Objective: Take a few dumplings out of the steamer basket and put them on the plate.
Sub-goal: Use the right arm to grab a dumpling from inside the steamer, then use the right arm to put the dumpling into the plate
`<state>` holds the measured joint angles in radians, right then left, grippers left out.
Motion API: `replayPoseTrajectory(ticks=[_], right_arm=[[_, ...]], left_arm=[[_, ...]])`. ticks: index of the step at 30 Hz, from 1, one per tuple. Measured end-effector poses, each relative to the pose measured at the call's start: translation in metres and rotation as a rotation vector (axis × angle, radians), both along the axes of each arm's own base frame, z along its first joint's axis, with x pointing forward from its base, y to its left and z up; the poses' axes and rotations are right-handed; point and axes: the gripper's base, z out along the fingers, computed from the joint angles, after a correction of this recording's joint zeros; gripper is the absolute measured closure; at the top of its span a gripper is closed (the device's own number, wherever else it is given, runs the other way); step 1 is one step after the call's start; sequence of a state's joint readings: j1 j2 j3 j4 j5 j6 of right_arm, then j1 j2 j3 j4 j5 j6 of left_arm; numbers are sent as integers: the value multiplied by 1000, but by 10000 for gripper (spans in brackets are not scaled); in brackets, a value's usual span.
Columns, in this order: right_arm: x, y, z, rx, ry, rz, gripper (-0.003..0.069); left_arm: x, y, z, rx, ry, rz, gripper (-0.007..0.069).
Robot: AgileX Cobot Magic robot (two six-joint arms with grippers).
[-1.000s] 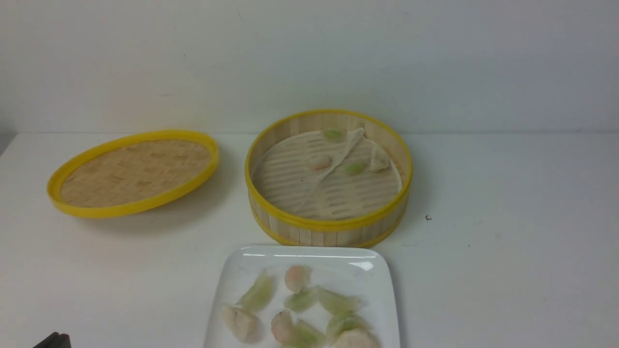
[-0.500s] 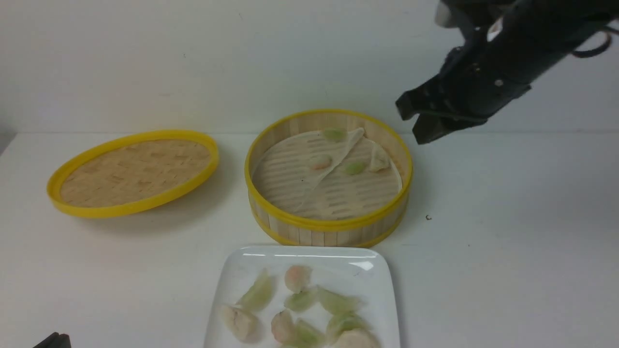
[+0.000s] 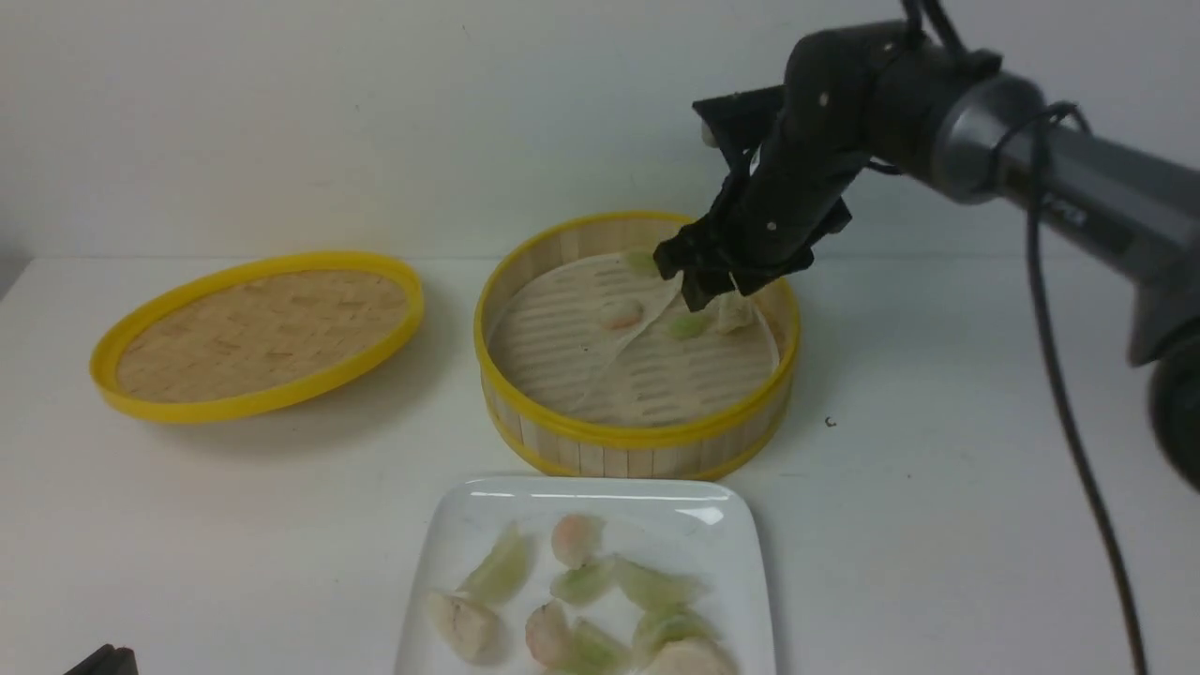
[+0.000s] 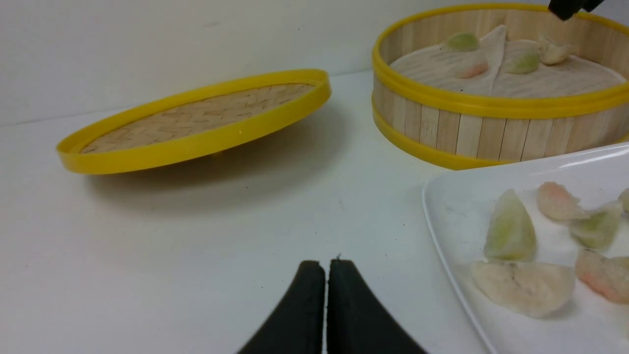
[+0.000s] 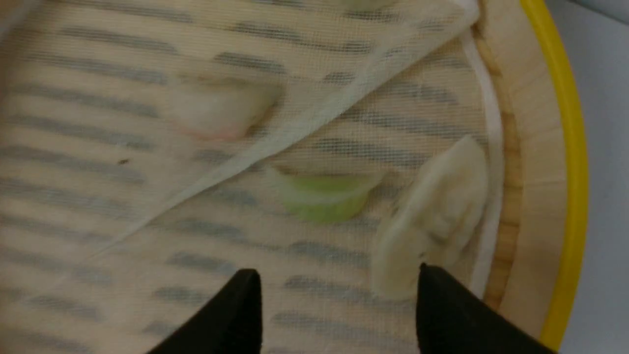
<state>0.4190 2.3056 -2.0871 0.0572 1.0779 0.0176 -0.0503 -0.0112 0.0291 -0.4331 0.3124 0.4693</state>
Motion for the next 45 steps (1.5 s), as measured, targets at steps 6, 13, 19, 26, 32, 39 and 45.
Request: replayPoseTrajectory(ticks=[6,13,19,26,32,39,45], right_arm=[[21,-1,-29,-69,-27,-93,160],[24,3,-35,-35,-2,-119,299],[23,2,-36,-57,30,-92,458],[18,8,1,-23,22,-54,456],[-22,21,95,142,-75,31,456],[-125,59,98,157,112,287,456],[-164,73,8,-7,359,359,460]], left_arm=[[0,0,0,0,0,0,631],[0,0,0,0,0,0,631],[0,0,0,-1,0,0,631],[0,0,0,-1,0,0,631],[0,0,0,-1,0,0,631],[0,0,0,-1,0,0,631],[0,0,0,-1,0,0,631]])
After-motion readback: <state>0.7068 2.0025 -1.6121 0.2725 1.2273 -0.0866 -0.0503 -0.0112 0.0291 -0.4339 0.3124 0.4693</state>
